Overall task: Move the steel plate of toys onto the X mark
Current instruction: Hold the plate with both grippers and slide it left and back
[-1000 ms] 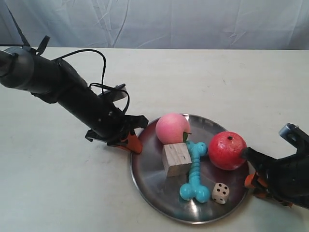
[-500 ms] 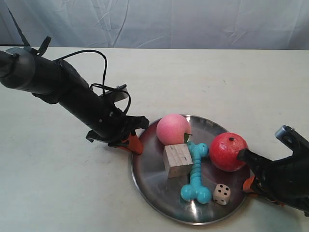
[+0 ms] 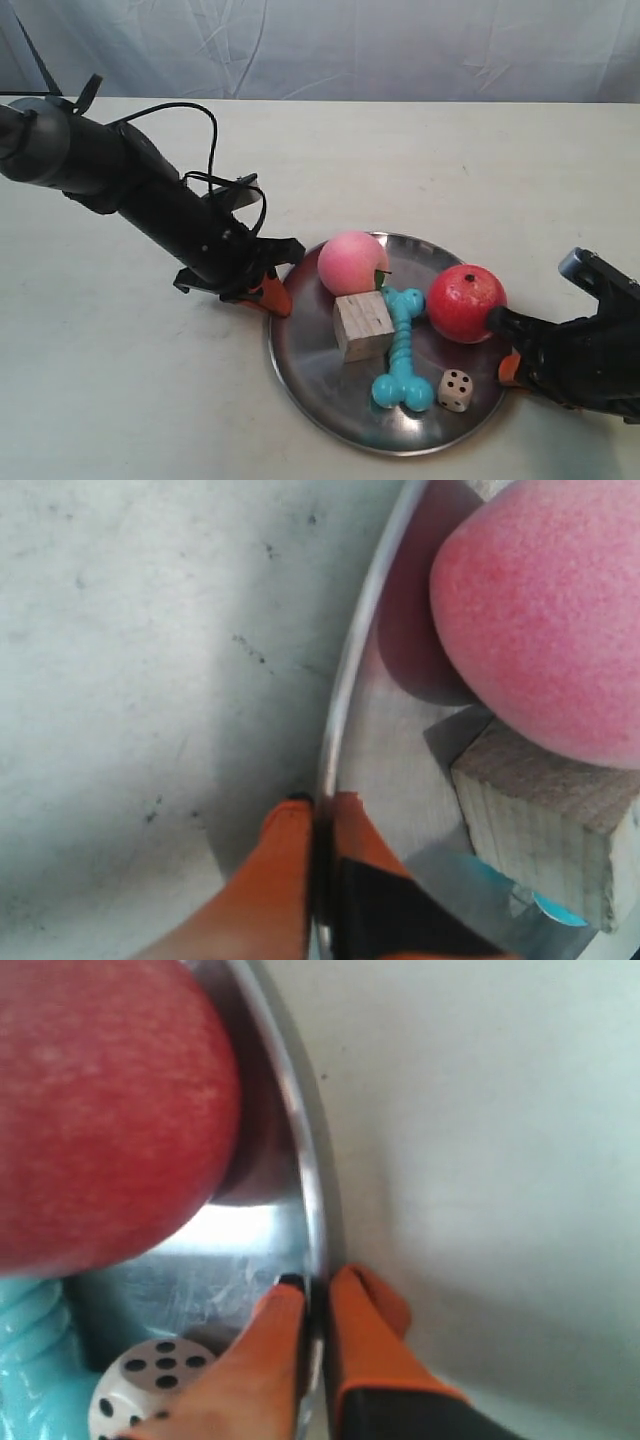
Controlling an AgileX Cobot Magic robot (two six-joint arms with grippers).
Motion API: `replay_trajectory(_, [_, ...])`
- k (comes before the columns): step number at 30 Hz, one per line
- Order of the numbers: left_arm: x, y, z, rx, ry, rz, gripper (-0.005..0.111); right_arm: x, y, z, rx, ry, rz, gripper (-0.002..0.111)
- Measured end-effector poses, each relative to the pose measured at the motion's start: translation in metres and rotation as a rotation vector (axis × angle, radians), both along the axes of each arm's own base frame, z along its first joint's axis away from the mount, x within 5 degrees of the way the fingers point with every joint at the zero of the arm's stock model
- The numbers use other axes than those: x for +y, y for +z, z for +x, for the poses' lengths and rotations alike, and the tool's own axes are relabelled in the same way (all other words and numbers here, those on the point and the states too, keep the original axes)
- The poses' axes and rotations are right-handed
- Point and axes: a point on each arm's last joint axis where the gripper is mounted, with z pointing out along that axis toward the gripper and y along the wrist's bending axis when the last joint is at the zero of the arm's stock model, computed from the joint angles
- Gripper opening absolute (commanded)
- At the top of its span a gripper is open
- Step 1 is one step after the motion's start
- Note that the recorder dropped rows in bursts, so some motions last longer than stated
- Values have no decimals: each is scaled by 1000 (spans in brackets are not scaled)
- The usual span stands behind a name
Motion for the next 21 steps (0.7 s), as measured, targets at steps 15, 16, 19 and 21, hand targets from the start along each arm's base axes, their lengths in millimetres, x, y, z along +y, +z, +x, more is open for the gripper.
replay_trajectory(15, [1,13,14,-17,-16,33,0,-1,19,28,-85,21,-8,-1])
replay_trajectory(16, [1,15,16,-19,-20,38,0,-1,21,31,-87,27,-8,-1])
replay_trajectory(19, [2,20,21,-27,-26,47,0,-1,28,40,-97,48,-9,-1])
replay_trajectory(21, [2,24,25,-40,-36,57,0,0,32,47,-104,68,-5,-1])
